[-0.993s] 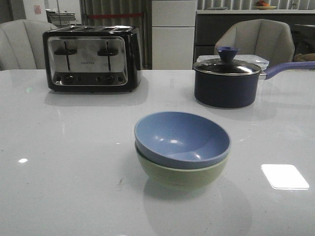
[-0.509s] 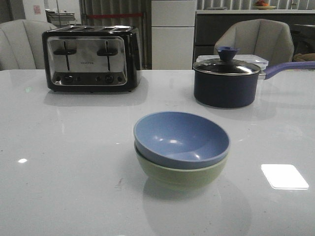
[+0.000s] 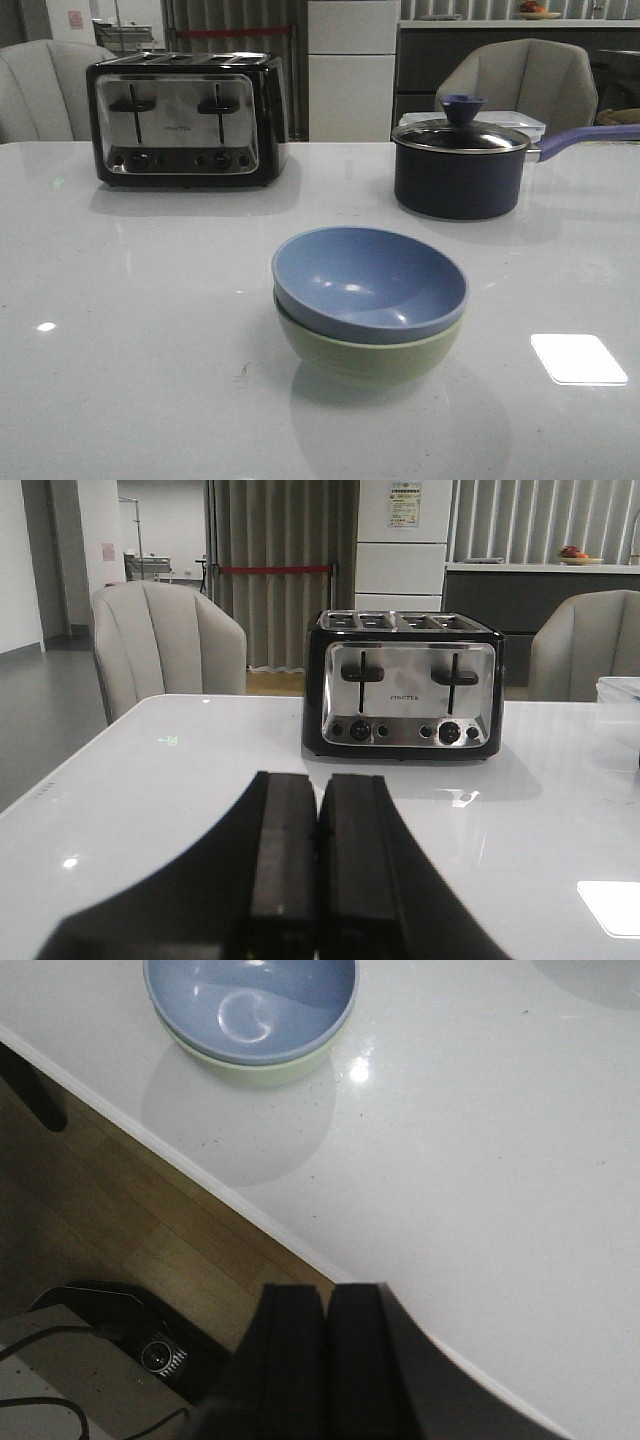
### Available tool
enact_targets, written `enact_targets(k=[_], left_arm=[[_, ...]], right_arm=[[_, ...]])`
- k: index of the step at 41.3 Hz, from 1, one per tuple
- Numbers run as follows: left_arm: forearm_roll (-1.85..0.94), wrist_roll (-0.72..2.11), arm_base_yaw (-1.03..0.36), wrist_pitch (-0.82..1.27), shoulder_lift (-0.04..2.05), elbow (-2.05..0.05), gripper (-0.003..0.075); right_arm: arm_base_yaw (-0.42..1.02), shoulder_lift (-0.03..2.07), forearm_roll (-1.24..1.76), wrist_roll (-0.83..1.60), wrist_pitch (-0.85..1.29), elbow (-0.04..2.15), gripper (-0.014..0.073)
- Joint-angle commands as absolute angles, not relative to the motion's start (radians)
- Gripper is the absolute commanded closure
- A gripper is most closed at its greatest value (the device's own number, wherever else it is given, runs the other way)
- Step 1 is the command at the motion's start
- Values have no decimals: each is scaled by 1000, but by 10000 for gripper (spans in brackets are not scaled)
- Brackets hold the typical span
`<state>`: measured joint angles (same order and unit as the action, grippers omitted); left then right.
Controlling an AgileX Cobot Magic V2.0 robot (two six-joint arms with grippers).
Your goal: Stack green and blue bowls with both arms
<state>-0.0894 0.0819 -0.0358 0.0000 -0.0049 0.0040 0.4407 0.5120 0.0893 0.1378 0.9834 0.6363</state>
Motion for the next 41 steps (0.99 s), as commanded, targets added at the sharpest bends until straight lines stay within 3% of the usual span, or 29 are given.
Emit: enact_targets(k=[1, 25, 41], left_arm=[[-88, 71, -43, -85, -25, 7, 627], [-88, 71, -43, -85, -25, 7, 627], [-88, 71, -43, -85, -25, 7, 627]], right_arm=[[435, 513, 81, 140, 932, 663, 571], [383, 450, 75, 140, 898, 630, 571], [36, 88, 74, 140, 272, 185, 571]])
